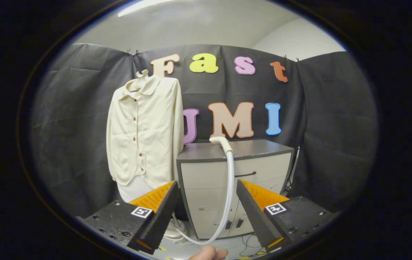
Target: Iron the clothes twice with a garment steamer, once on the left side and once on the right side.
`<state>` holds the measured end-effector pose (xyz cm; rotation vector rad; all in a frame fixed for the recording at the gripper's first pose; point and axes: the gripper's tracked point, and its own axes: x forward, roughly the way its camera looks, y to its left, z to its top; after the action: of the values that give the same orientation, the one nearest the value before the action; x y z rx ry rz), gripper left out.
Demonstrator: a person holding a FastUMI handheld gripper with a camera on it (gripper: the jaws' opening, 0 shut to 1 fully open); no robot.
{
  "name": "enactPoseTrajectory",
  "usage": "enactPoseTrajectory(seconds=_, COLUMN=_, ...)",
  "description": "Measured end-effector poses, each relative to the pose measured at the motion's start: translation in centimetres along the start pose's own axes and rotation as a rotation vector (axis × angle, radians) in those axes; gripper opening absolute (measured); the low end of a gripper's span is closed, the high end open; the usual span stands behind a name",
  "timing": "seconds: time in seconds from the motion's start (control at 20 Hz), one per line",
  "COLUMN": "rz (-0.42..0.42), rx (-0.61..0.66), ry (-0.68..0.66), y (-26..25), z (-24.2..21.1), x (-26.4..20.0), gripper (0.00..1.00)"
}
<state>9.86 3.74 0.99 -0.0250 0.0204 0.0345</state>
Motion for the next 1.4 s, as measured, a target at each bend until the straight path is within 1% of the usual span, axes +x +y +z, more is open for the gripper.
enactPoseTrajectory(seconds=0.2, rz=0.004, rx=-0.011, ry=0.0, y=-0.1, z=1.5, x=6.7, gripper=0.98)
enactPoseTrajectory(seconds=0.4, rz=0.0, rx=-0.029, ry=-0.017, y=-1.3, z=3.6, x=13.4, gripper=0.98)
enactPoseTrajectory(seconds=0.6, rz=0.0, rx=-0.036, ry=-0.014, y=-2.5, z=4.7, x=20.1, gripper=0.98)
enactPoseTrajectory(seconds=0.85, rz=0.016, rx=-0.042, ry=0.025, y=-4.2, z=5.1, x=28.2, gripper=0.98)
enactPoseTrajectory(seconds=1.05, rz=0.032, rx=-0.047, ry=0.072, y=-5.7, z=4.6, x=34.6, gripper=0.98)
enactPoseTrajectory(seconds=1.1, rz=0.039, rx=-0.043, ry=0.089, y=-5.9, z=4.1, x=35.7, gripper=0.98)
enactPoseTrajectory(seconds=1.2, rz=0.018, rx=-0.031, ry=0.132, y=-7.1, z=3.5, x=38.1, gripper=0.98)
enactPoseTrajectory(seconds=1.4, rz=-0.02, rx=-0.059, ry=0.39, y=-8.6, z=-0.7, x=39.6, gripper=0.97)
